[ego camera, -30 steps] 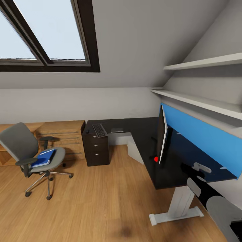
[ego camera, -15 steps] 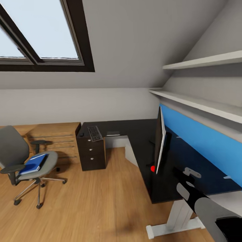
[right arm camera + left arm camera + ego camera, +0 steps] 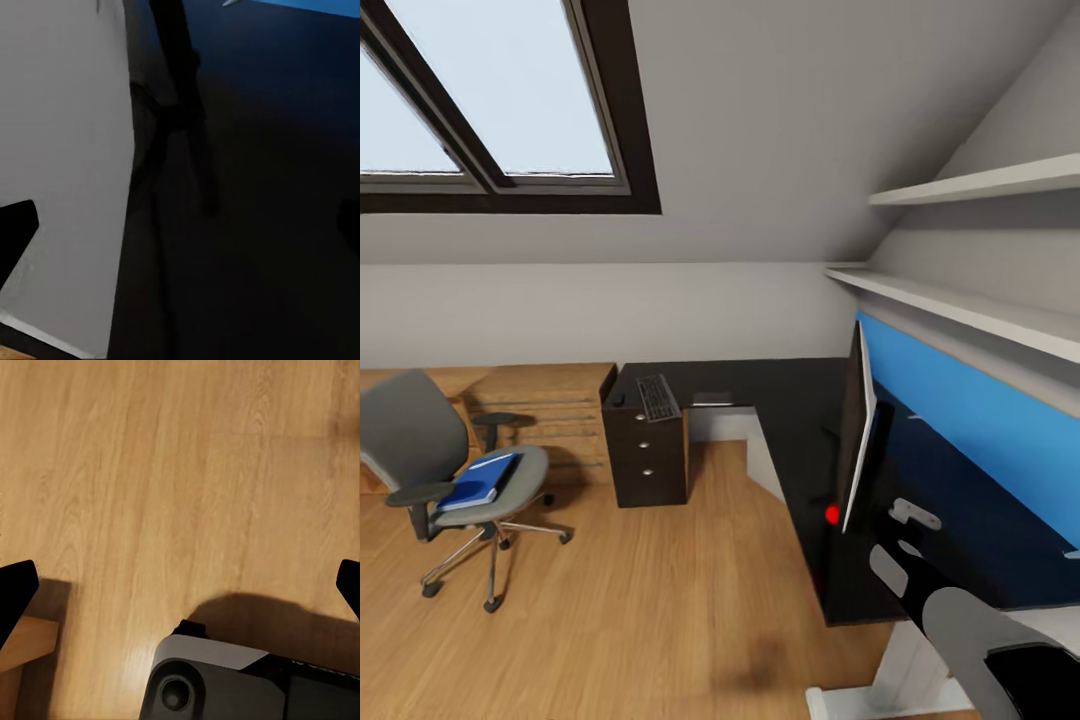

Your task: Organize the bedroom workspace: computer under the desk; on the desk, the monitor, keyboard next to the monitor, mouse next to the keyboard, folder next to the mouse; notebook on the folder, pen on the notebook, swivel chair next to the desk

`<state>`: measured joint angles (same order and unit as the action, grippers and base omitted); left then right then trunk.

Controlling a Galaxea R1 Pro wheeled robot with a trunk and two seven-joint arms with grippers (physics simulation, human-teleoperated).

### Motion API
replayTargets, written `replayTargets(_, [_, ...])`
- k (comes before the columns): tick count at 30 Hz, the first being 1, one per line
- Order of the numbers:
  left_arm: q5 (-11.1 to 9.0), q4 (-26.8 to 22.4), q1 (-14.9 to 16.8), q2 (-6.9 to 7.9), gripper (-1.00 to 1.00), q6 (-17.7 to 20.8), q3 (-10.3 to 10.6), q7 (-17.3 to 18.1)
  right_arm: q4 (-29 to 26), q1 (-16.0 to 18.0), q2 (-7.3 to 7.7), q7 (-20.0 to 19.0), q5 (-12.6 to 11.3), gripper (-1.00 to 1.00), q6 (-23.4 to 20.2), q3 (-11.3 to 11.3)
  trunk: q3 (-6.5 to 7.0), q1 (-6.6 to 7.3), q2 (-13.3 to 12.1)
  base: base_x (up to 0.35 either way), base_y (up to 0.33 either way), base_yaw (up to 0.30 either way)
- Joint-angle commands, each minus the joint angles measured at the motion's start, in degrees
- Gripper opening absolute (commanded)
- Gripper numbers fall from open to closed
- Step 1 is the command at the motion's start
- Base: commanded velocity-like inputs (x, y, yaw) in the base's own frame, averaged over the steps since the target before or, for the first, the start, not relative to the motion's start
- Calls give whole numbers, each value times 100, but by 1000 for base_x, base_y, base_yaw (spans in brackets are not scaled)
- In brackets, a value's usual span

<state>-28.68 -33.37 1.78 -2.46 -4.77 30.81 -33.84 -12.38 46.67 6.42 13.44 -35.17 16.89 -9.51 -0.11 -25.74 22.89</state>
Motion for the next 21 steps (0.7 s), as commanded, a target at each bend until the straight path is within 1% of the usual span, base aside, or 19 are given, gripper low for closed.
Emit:
replayTargets(1, [-61, 6, 8, 3, 100, -46, 45, -35, -2, 0, 3, 28, -43, 100, 14, -50, -2, -4, 3, 217, -1, 265])
replayTargets(5, [-59, 6, 7, 7, 100, -45, 48, -35, -1, 0, 0, 27, -42, 100, 16, -43, -2, -4, 3, 198, 0, 271])
replayTargets(8, [-59, 6, 6, 8, 100, -42, 48, -35, -1, 0, 7, 19, -42, 100, 17, -42, -2, -4, 3, 13, 0, 212])
replayTargets(15, [-60, 6, 6, 9, 100, -42, 48, -35, -5, 0, 7, 18, -42, 100, 17, -42, -2, -4, 3, 2, 0, 94])
replayTargets(21, [-59, 6, 7, 4, 100, -47, 47, -35, -9, 0, 8, 25, -42, 100, 17, -42, -2, -4, 3, 0, 0, 233])
